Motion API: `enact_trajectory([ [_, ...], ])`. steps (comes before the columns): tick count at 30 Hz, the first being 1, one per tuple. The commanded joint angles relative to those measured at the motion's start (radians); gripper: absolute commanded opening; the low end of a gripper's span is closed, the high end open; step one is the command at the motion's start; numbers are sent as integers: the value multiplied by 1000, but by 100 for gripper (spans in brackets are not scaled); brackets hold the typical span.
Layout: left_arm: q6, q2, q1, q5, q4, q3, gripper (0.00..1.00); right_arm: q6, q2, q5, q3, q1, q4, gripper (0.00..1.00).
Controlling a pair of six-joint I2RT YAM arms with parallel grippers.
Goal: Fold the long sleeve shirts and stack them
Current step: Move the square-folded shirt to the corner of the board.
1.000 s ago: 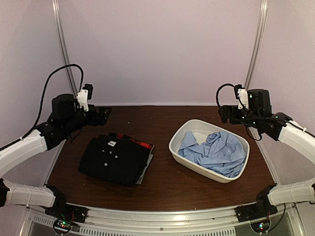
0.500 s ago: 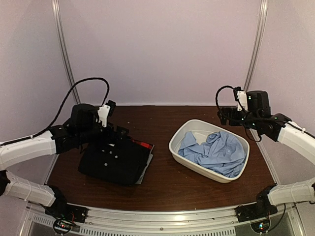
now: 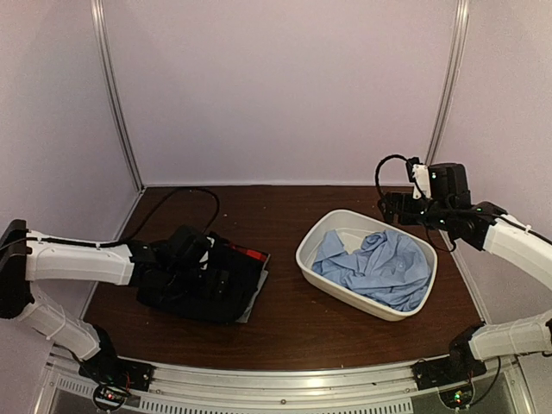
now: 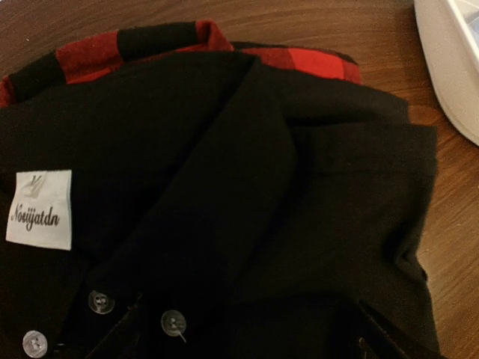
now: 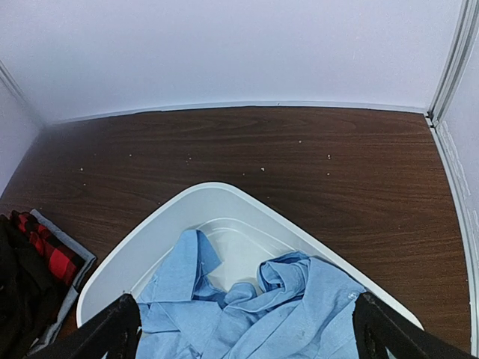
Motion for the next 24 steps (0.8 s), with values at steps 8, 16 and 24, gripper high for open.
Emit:
enact_trajectory([
  [8,58,183,228,-28,108,-7,90,-2,13,-6,-1,8,19,100],
  [16,170,183,489,-44,129,23,90,-19,47,-35,16,8,40,100],
  [24,204,85,564,-20,116,97,96,-21,69,-86,34,9,36,100],
])
